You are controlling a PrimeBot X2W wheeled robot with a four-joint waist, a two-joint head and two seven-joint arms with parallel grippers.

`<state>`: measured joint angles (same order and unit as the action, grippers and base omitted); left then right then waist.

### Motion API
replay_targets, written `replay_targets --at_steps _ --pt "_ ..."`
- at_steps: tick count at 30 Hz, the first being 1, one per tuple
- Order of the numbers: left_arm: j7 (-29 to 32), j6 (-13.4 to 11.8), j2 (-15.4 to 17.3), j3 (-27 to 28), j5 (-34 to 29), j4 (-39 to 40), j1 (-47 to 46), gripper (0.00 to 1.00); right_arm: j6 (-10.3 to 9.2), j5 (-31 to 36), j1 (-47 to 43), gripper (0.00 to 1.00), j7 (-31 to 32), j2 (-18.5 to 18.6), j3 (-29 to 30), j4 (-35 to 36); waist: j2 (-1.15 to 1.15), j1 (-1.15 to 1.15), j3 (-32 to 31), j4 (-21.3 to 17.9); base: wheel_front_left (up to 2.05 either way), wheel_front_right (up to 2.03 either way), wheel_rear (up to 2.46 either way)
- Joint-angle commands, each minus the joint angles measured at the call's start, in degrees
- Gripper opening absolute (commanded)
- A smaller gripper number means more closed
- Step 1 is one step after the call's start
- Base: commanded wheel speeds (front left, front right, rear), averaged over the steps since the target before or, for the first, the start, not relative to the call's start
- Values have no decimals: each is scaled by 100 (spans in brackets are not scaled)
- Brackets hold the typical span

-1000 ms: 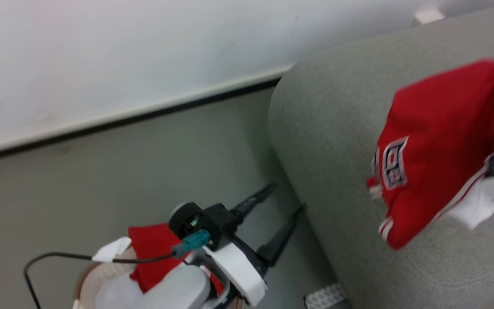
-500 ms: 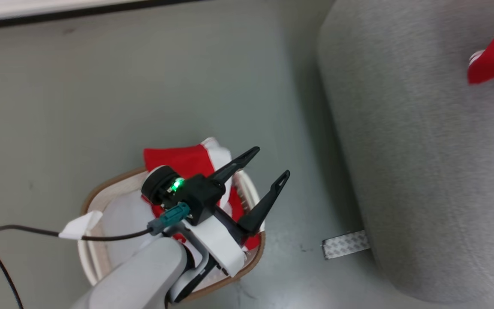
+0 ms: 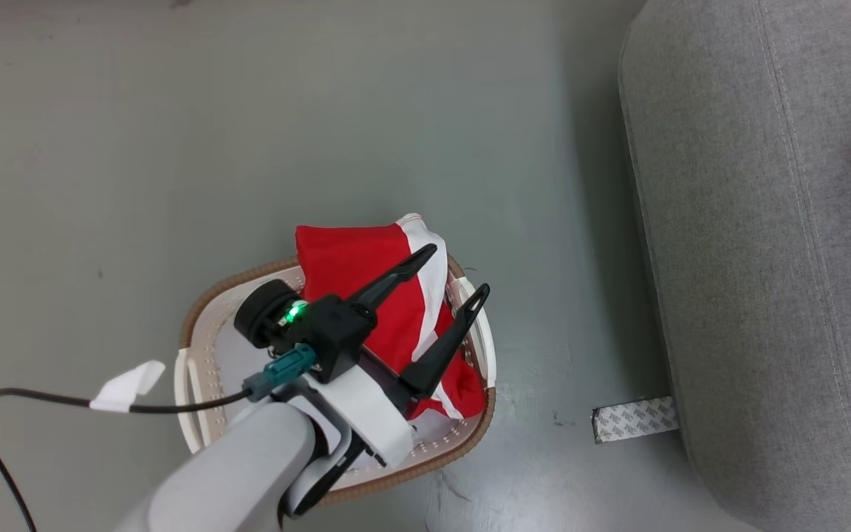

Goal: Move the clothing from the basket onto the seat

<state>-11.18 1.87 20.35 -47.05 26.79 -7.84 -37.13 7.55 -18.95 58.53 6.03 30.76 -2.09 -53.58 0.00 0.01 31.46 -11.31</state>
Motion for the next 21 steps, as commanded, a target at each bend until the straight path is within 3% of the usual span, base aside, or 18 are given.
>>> replay_targets --at_steps 1,3,4,5,6,14,19,21 --pt "-18 -24 41 6 68 -21 53 100 -12 -68 -58 29 16 36 -52 -68 0 -1 -18 -9 0 0 0" --pt "-28 -39 53 11 95 -41 80 100 -12 -109 -86 37 28 79 -115 -155 0 -1 -66 -32 0 0 0" --pt "-32 -47 52 12 111 -56 94 100 -13 -139 -89 46 31 86 -153 -186 0 -1 -97 -43 0 0 0" --pt "-38 -45 51 10 126 -80 112 100 -12 -164 -96 90 24 76 -195 -213 0 -1 -143 -57 0 0 0" --pt "-47 -51 44 3 127 -111 133 100 -12 -182 -109 100 18 63 -242 -247 0 -1 -208 -72 0 0 0" --pt "-162 -185 -85 43 309 -370 455 100 -12 -606 -592 100 335 59 -1026 -266 0 -1 -1138 -215 0 0 0" --pt "-236 -279 -173 108 467 -490 666 100 -12 -875 -972 100 554 307 -1547 -5 0 -1 -1691 -254 0 0 0" --pt "-283 -364 -224 198 582 -567 879 100 -12 -1176 -1189 100 412 481 -1782 447 0 -1 -2095 -273 0 0 0"
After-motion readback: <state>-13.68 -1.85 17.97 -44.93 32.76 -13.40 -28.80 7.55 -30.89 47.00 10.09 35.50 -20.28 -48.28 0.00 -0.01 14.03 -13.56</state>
